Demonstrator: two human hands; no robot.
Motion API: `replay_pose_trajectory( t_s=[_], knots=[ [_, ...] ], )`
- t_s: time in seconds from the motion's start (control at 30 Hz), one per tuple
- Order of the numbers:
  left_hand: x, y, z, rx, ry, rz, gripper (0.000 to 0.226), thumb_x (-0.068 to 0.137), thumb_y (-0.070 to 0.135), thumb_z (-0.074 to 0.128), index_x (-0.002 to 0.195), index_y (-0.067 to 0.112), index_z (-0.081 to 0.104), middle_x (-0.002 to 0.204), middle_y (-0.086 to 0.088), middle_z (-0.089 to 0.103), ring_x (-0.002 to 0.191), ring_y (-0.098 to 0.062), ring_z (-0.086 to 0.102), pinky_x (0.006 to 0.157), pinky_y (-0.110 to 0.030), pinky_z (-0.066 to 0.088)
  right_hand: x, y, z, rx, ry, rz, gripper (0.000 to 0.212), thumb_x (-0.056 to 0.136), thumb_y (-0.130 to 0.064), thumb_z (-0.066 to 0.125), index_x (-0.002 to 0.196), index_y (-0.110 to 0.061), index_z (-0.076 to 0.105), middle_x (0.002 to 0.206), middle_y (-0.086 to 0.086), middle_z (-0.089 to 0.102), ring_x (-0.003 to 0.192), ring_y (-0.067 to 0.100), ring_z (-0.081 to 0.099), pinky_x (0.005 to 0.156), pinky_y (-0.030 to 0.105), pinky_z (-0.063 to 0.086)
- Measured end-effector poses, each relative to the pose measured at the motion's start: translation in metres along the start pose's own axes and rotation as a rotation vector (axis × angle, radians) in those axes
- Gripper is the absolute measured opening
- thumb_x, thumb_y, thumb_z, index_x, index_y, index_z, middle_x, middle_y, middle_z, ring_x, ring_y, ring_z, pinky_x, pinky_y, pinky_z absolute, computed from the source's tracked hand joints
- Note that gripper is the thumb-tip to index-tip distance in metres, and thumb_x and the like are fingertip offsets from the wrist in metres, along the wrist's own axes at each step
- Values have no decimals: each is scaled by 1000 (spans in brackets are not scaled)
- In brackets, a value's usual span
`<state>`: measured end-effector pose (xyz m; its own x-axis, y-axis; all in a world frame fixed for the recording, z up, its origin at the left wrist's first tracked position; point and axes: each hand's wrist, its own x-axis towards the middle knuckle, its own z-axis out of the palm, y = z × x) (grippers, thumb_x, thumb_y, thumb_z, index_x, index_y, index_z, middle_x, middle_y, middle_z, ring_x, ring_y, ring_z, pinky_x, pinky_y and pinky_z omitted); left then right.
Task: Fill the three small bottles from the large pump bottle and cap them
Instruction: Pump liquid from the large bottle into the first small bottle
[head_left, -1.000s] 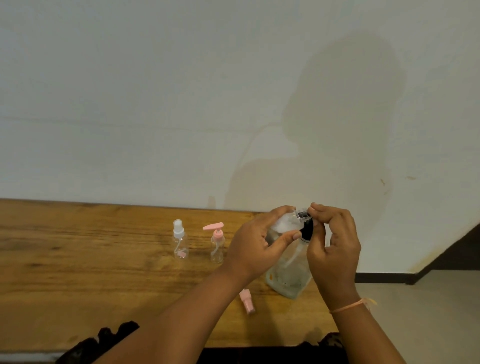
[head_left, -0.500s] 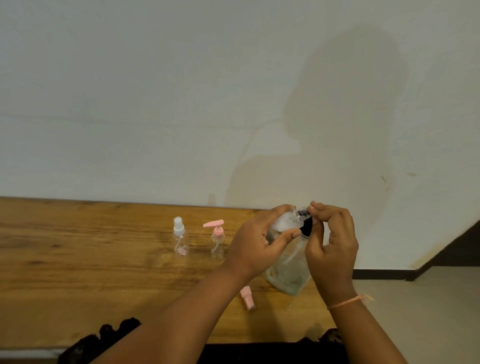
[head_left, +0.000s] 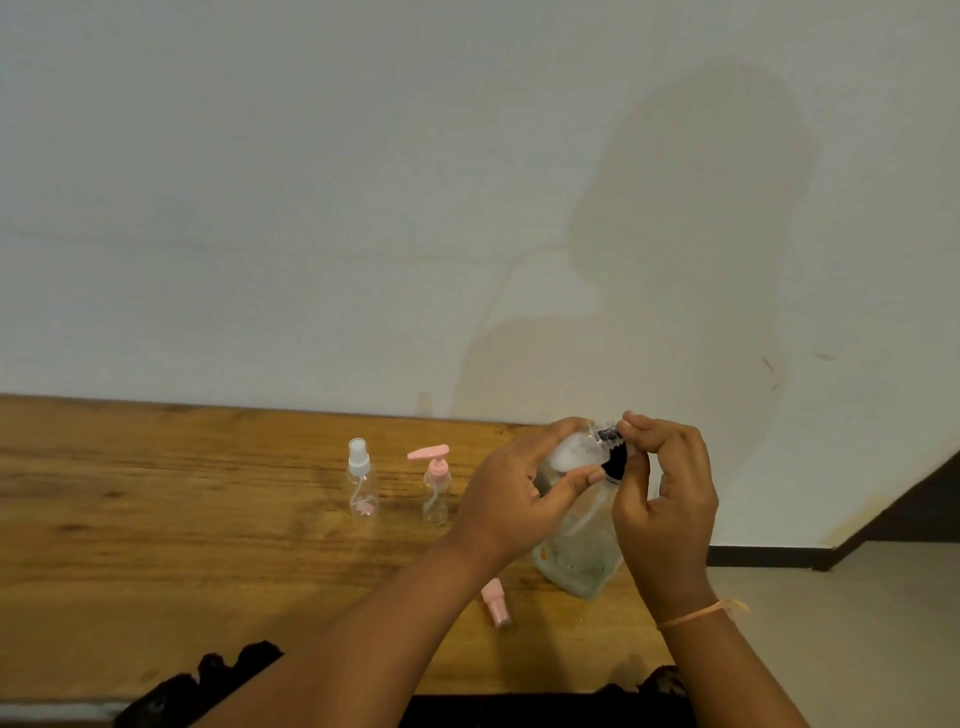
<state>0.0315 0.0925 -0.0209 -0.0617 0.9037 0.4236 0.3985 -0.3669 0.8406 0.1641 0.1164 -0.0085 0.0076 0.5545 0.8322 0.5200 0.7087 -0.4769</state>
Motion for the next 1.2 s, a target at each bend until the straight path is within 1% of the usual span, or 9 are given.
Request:
replay_pose_trajectory(
  t_s=[0.07,0.2,0.3,0.43,0.53,0.73,0.83,1.0,1.2],
  knots=[
    [0,1,-2,4,14,17,47,80,58,56,125,45,50,109,24,59,98,4,59,80,-24,54,1,-4,-2,3,9,1,19,80,7,50,91,-1,63,97,1,55,91,21,57,86,8,42],
    [0,-2,-1,-25,6,-5,49,80,56,57,126,39,53,115,14,63,101,-2,61,81,-30,55,0,0,2,-10,-9,-5,20,79,10,51,92,-1,63,99,0,53,94,21,57,87,12,44],
    [-2,-3,1,-11,-9,-20,50,80,58,56,126,41,51,114,18,61,101,-1,60,81,-31,55,-4,6,3,-22,-22,-20,21,79,11,50,93,-1,62,100,0,52,94,23,57,88,15,45],
    [-2,0,-1,-8,1,-12,49,79,59,56,125,42,51,110,22,60,97,-5,62,81,-32,55,-3,1,1,-12,-8,-4,22,79,11,50,92,-1,62,98,0,53,93,24,58,87,15,45],
    [0,3,-3,-24,18,7,47,79,56,59,124,43,52,111,23,61,103,5,59,84,-26,54,0,-3,0,-5,14,-16,21,79,10,51,91,-2,63,98,2,55,92,21,57,85,14,45],
    [2,-3,2,-55,2,-24,52,79,56,58,125,33,56,115,13,64,104,-1,60,85,-31,54,-1,7,4,6,-8,-7,23,79,11,50,92,-3,62,98,0,54,94,23,58,86,20,47],
    [0,-2,2,-55,1,-25,51,79,57,58,125,35,55,114,18,62,104,0,60,84,-30,54,-2,5,3,16,-12,5,23,79,11,50,92,-3,62,98,1,54,94,24,58,88,16,45],
    [1,1,-1,-57,9,-2,52,79,58,58,126,36,54,115,12,65,100,-4,62,81,-36,56,1,-5,-2,23,15,2,22,79,10,51,92,-3,63,97,2,55,93,21,57,86,11,43],
    [2,-4,2,-63,-1,-31,50,79,58,58,125,40,53,117,11,64,102,-4,62,82,-37,56,-1,6,4,11,-15,8,22,80,10,50,94,-2,62,99,1,53,93,24,58,87,14,45]
  ],
)
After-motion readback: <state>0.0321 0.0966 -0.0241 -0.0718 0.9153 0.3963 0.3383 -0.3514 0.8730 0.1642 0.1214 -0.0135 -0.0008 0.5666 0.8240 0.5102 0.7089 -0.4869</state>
